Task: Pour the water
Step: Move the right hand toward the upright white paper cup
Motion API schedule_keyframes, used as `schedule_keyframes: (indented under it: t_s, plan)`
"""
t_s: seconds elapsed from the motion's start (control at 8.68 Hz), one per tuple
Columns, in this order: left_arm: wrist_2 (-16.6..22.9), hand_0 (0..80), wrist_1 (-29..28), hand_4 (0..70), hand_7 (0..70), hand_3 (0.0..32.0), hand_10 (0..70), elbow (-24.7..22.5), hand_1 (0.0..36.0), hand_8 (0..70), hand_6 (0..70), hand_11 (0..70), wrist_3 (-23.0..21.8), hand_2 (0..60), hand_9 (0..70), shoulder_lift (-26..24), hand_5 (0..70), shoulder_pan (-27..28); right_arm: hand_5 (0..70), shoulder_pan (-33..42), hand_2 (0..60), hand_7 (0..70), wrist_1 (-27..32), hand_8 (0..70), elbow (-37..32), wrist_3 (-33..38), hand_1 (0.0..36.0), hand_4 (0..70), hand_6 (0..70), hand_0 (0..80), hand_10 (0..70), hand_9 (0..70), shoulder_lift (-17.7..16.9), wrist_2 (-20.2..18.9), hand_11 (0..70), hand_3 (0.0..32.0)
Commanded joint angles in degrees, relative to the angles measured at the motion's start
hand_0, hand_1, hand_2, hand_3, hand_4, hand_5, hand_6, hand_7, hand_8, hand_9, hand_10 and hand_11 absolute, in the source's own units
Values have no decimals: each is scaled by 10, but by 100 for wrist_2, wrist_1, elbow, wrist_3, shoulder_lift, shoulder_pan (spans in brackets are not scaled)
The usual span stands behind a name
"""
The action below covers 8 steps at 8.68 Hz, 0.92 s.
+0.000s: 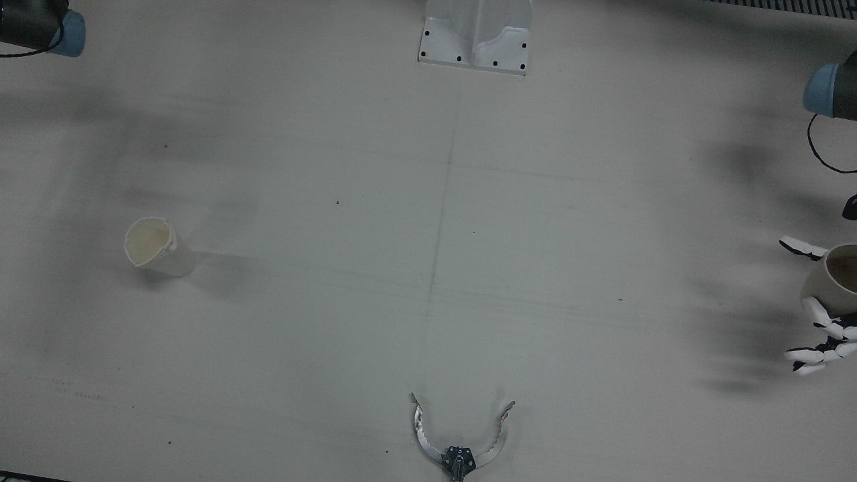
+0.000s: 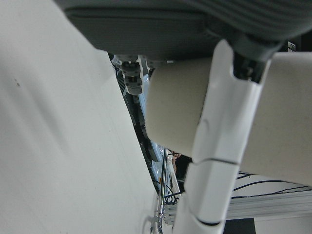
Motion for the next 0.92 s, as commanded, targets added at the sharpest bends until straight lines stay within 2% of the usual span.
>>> schedule_keyframes:
  t_s: [0.0, 0.12, 0.23, 0.35, 0.58, 0.69, 0.81]
  plan:
    - [6, 800, -11, 700, 223, 0, 94, 38, 194, 161, 249, 142, -1, 0, 129, 3, 700, 6, 65, -977, 145, 0, 580, 86, -376, 61, 156, 0, 80, 471, 0, 88, 84, 442, 0, 90]
    - [6, 800, -11, 700, 223, 0, 92, 46, 191, 159, 249, 140, -1, 0, 129, 3, 700, -3, 59, -1066, 160, 33, 589, 75, -288, 87, 146, 0, 90, 463, 0, 72, 76, 442, 0, 124]
    - [6, 800, -37, 700, 223, 0, 91, 81, 188, 158, 249, 138, -1, 0, 127, -5, 700, 6, 55, -1180, 170, 49, 580, 72, -96, 79, 139, 0, 93, 459, 0, 69, 84, 451, 0, 140]
    - [6, 800, -64, 700, 221, 0, 91, 143, 190, 158, 248, 138, -1, 0, 127, -5, 700, 6, 55, -1311, 175, 57, 554, 68, 63, 26, 143, 0, 92, 460, 0, 62, 84, 468, 0, 140]
    - [6, 800, -82, 700, 220, 0, 90, 135, 184, 156, 246, 136, -1, 0, 125, 3, 700, -3, 58, -1575, 210, 98, 562, 69, 55, 139, 158, 0, 113, 467, 0, 62, 295, 564, 0, 140]
    - [6, 800, -82, 700, 219, 0, 89, 117, 181, 155, 244, 134, -9, 0, 125, 3, 700, -3, 55, -1768, 205, 99, 519, 70, 47, 680, 145, 0, 112, 459, 0, 66, 287, 635, 0, 140]
    - [6, 800, -82, 700, 219, 0, 88, 91, 179, 155, 244, 133, -9, 0, 124, 3, 700, -3, 54, -1796, 223, 137, 519, 74, 29, 1085, 142, 9, 126, 459, 0, 78, 199, 731, 0, 132]
